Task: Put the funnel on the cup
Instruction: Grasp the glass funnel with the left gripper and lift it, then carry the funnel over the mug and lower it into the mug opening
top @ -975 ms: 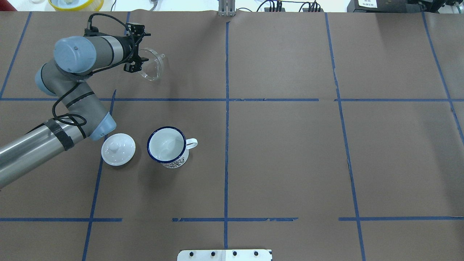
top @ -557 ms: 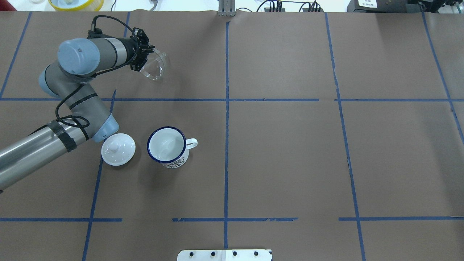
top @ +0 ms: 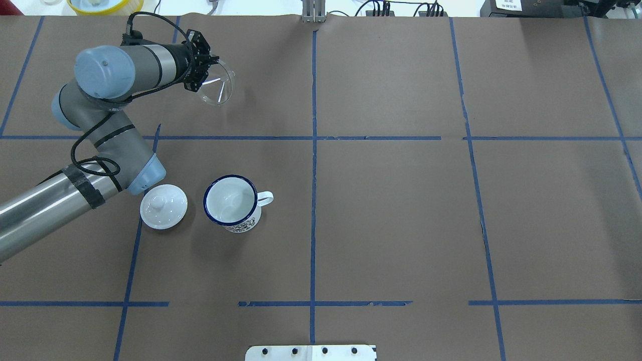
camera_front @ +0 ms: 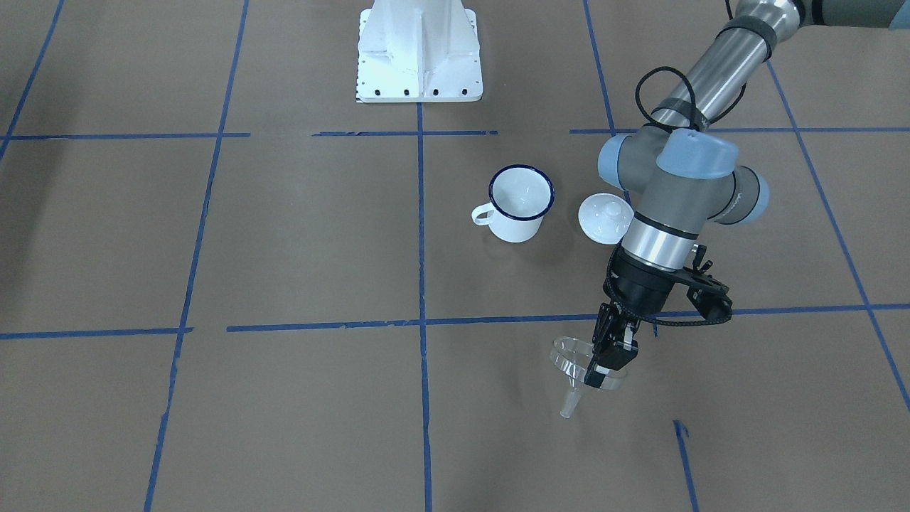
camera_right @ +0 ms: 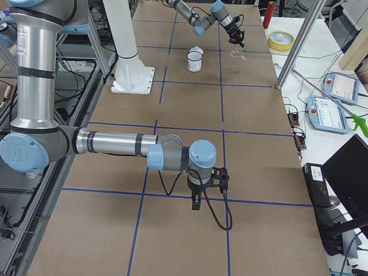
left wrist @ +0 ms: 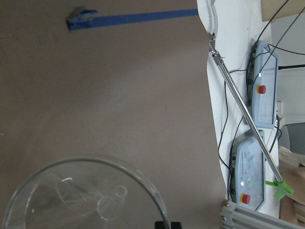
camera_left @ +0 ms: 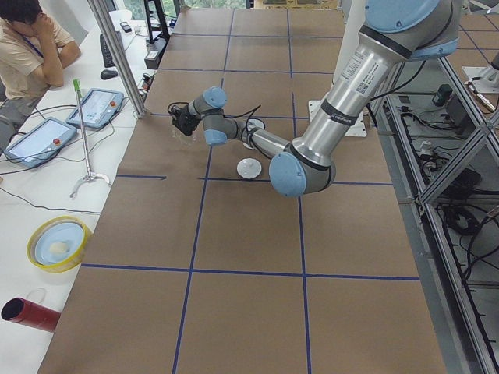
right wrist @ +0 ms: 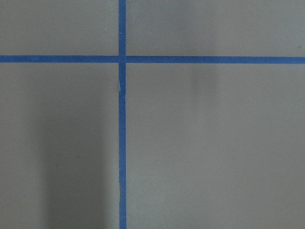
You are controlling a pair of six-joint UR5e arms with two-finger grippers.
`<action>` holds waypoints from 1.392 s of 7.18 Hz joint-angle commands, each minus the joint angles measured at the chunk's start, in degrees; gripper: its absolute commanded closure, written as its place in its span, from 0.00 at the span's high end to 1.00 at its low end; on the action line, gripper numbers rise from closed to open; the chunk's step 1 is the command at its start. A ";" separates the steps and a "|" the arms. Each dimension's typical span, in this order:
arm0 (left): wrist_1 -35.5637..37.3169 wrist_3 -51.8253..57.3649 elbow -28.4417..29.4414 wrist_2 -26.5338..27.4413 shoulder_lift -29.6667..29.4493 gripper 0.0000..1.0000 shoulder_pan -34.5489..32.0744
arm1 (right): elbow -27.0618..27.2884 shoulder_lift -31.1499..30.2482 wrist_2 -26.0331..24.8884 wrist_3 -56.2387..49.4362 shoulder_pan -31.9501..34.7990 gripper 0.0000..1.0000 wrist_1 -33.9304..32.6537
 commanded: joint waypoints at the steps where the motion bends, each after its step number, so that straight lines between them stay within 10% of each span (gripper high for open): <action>1: 19.48 7.50 -15.20 -7.63 1.03 0.00 -0.60 | 0.00 0.00 0.00 0.00 0.00 1.00 0.00; 4: 54.19 15.18 -33.42 -14.08 -1.14 0.00 -0.16 | 0.00 0.00 0.00 0.00 0.00 1.00 0.00; 6: 72.15 18.43 -33.83 -18.74 -7.38 0.00 2.20 | 0.00 0.00 0.00 0.00 0.00 1.00 0.00; 10: 77.68 19.15 -25.67 -20.16 -11.17 0.00 8.27 | 0.00 0.00 0.00 0.00 0.00 1.00 0.00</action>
